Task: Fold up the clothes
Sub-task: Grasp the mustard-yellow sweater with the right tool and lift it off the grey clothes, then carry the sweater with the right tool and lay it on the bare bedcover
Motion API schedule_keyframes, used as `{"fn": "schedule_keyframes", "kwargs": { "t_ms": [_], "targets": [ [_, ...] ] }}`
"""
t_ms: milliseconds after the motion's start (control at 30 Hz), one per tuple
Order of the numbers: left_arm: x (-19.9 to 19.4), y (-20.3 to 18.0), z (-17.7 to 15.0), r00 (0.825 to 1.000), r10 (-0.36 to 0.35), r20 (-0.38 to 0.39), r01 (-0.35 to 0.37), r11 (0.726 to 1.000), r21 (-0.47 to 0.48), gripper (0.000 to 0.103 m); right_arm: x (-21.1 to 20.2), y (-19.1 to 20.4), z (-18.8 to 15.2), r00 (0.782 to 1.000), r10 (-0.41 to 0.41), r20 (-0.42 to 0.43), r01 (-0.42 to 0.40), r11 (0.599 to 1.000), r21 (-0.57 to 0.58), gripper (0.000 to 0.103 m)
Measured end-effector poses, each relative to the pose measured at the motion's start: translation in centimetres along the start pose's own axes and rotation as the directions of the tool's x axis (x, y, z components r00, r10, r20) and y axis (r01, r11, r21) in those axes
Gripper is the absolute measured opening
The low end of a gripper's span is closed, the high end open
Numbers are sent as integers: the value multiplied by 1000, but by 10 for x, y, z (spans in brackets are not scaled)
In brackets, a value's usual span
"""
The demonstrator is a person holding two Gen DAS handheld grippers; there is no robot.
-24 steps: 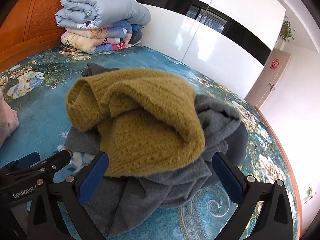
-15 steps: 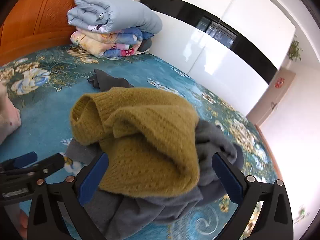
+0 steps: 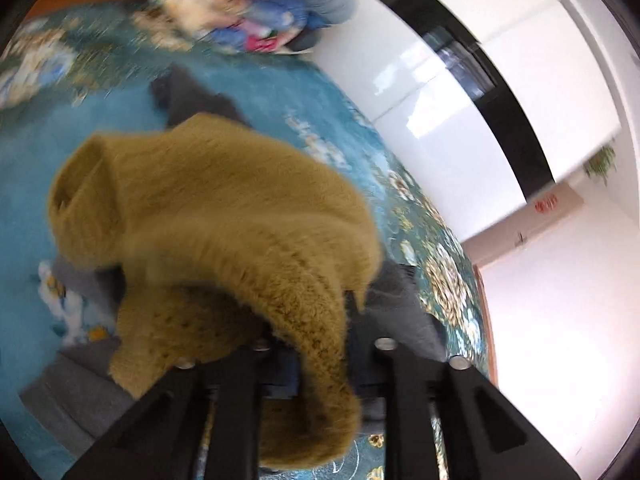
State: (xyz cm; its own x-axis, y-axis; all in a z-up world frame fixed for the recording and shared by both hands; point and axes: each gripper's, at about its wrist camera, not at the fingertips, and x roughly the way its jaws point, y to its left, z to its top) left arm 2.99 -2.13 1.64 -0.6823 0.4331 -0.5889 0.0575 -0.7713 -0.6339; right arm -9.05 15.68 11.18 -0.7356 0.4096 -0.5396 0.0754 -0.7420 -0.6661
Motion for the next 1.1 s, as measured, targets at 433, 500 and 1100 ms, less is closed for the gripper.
{"fn": "schedule_keyframes", "kwargs": {
  "t_ms": [433, 500, 1100],
  "targets": [
    [-63, -22, -48, 996, 74, -50, -67, 989, 132, 103, -135, -109, 18, 984, 33, 173, -67, 978, 198, 13],
    [-79, -23, -53, 998, 61, -36, -55, 988, 144, 103, -159, -120, 14, 978, 54, 202, -94, 976, 197, 13],
    [-219, 7, -67, 987, 104, 120, -109, 993, 41, 103, -375, -195, -35, 811, 113, 573, -272, 942, 198, 13]
  ]
}}
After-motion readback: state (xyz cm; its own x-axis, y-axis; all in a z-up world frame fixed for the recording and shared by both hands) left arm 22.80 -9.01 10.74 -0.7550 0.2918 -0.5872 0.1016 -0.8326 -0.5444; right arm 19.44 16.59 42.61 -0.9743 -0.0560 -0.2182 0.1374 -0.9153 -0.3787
